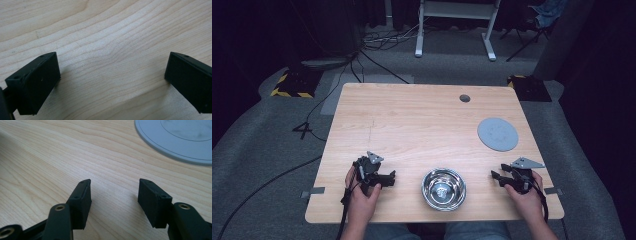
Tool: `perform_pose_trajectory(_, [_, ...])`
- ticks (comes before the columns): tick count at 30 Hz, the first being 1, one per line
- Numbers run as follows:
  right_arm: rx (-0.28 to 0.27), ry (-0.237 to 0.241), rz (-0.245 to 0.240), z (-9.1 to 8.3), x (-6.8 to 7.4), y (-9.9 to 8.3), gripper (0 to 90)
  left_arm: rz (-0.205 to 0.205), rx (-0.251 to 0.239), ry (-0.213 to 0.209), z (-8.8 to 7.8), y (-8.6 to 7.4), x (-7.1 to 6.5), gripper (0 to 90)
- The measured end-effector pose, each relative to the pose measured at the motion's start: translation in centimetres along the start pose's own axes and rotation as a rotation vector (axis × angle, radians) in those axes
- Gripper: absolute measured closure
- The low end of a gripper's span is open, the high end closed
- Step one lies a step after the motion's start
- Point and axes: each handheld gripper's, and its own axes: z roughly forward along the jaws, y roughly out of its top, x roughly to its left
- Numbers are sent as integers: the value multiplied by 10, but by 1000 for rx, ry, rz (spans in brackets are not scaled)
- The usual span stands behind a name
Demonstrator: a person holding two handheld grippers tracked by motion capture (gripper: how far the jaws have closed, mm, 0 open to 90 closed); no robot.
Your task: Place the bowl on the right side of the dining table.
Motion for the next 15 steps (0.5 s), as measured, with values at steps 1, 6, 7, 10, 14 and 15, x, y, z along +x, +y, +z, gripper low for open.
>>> perform_pose_trajectory(1, [1,1,-1,0,0,0,441,-1,0,0,0,0,0,2])
perform_pose_trajectory(6, [0,0,0,0,0,0,441,0,0,0,0,0,0,3])
perform_pose_trajectory(7, [-1,0,0,0,0,0,441,0,0,0,0,0,0,3])
perform_pose_trajectory(10, [-1,0,1,0,0,0,441,0,0,0,0,0,0,3])
perform_pose_trajectory(14, [-1,0,0,0,0,0,441,0,1,2,0,0,0,2])
perform_pose_trajectory(15, [1,5,0,0,-1,0,442,0,0,0,0,0,0,3])
